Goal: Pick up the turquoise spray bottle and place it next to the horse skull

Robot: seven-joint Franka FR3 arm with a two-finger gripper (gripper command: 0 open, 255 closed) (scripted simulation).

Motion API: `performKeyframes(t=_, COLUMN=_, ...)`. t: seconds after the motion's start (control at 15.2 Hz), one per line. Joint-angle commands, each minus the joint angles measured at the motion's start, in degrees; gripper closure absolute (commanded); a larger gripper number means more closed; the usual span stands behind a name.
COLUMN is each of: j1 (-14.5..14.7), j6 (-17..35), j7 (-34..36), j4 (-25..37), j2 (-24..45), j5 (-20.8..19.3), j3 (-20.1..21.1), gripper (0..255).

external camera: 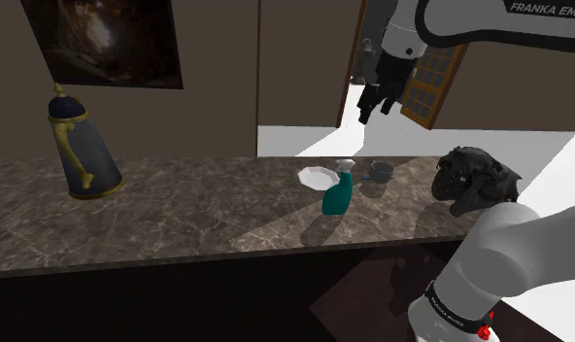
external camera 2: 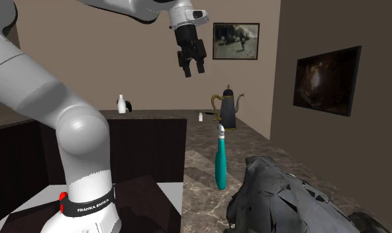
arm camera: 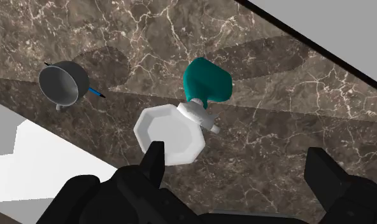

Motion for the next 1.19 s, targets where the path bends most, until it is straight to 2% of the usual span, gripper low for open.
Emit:
performKeyframes(t=0.0, j1=0.0, j6=0.0, j7=0.0, j4=0.0, j2=0.0, j5=0.0, j3=0.0, gripper=0)
performKeyframes(t=0.53, j1=3.6, j6=4.0, j7=-17.7, j4=1.0, j2=16.2, j5=-5.0, j3=-3.4, gripper=0)
performKeyframes(t=1.12, j1=6.0, j6=9.1, j7=-34.7, j4=2.3, j2=34.1, j5=-11.9, j3=-4.0, gripper=0)
